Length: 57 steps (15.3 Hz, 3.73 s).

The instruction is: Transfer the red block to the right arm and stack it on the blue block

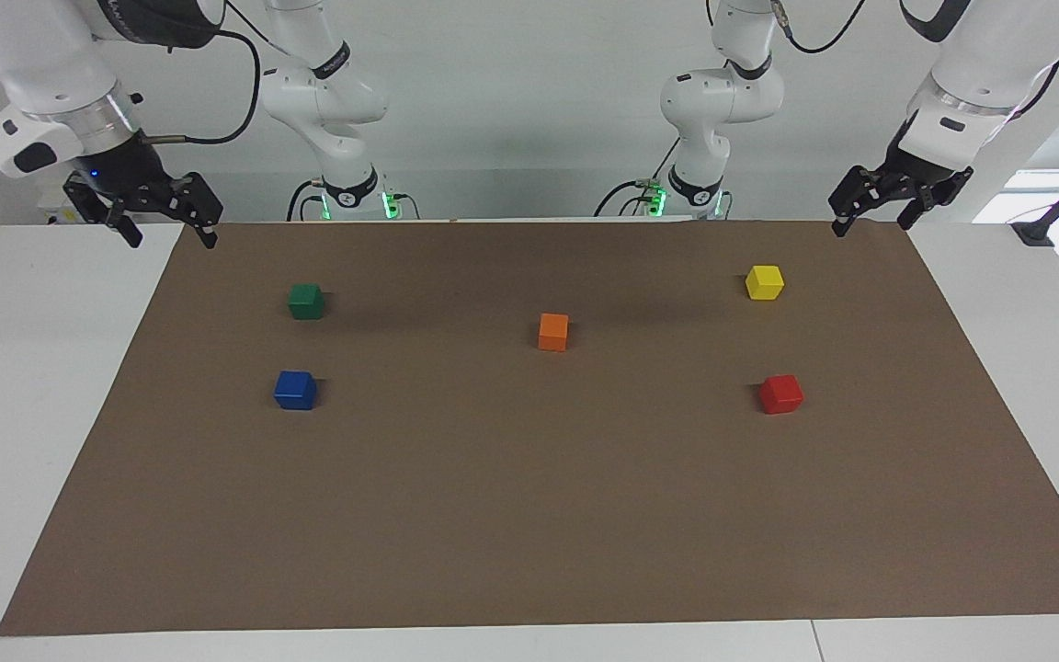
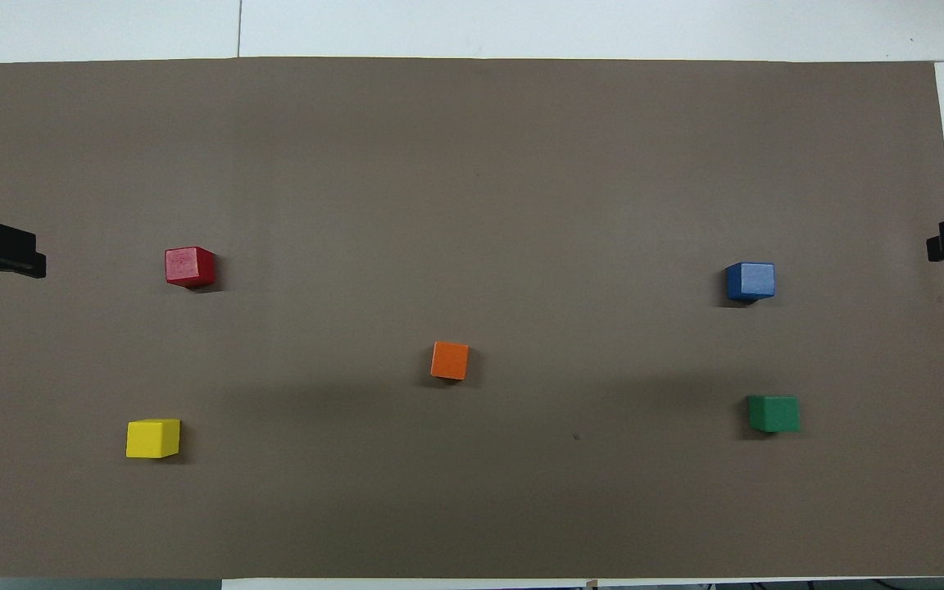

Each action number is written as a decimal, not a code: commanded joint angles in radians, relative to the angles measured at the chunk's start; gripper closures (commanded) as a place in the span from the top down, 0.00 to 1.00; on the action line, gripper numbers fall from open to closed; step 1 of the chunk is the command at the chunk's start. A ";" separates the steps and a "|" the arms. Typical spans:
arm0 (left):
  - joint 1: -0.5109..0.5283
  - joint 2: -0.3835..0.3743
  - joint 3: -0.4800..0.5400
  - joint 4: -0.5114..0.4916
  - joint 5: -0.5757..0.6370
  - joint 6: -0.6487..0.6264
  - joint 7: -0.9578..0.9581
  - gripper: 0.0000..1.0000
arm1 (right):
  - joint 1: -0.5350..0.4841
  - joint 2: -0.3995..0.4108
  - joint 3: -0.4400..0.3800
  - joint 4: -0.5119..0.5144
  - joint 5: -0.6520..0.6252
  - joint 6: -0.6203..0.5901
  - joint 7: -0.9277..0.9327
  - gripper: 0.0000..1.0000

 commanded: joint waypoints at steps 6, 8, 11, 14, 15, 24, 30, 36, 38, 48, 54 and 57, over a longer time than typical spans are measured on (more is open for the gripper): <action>-0.006 -0.044 0.003 -0.080 -0.009 0.034 -0.014 1.00 | -0.001 -0.017 -0.001 -0.017 0.016 0.010 0.022 1.00; 0.005 -0.071 0.003 -0.135 -0.009 0.055 -0.031 1.00 | -0.002 -0.017 -0.003 -0.019 0.016 0.008 0.022 1.00; 0.022 -0.089 0.008 -0.307 -0.009 0.296 -0.017 1.00 | -0.006 -0.025 -0.003 -0.030 0.018 0.007 0.015 1.00; 0.025 -0.051 0.008 -0.413 -0.009 0.453 -0.014 1.00 | -0.018 -0.074 -0.008 -0.132 0.105 0.019 0.010 1.00; 0.016 -0.014 0.008 -0.451 -0.009 0.521 -0.018 1.00 | -0.035 -0.097 -0.011 -0.181 0.149 0.024 0.001 1.00; -0.006 0.241 0.006 -0.544 -0.009 0.900 -0.046 1.00 | -0.143 -0.154 -0.012 -0.459 0.611 0.077 -0.289 1.00; -0.013 0.278 0.008 -0.547 -0.007 0.920 -0.061 0.90 | -0.174 -0.131 -0.014 -0.609 0.921 0.010 -0.520 1.00; -0.053 0.275 0.000 -0.484 -0.012 0.818 -0.349 0.00 | -0.167 -0.039 -0.014 -0.680 1.185 -0.131 -0.676 1.00; -0.082 0.230 -0.007 -0.409 -0.082 0.647 -0.473 0.00 | -0.154 -0.036 -0.012 -0.712 1.292 -0.166 -0.674 1.00; -0.317 -0.049 -0.083 -0.264 -0.477 0.308 -1.230 0.00 | -0.015 0.214 -0.011 -0.764 1.628 -0.418 -0.919 1.00; -0.328 -0.101 -0.138 -0.356 -0.709 0.501 -1.556 0.00 | 0.122 0.256 -0.005 -0.827 1.838 -0.498 -1.021 1.00; -0.370 -0.141 -0.138 -0.445 -0.759 0.589 -1.663 0.00 | 0.201 0.309 -0.005 -0.829 1.929 -0.588 -1.102 1.00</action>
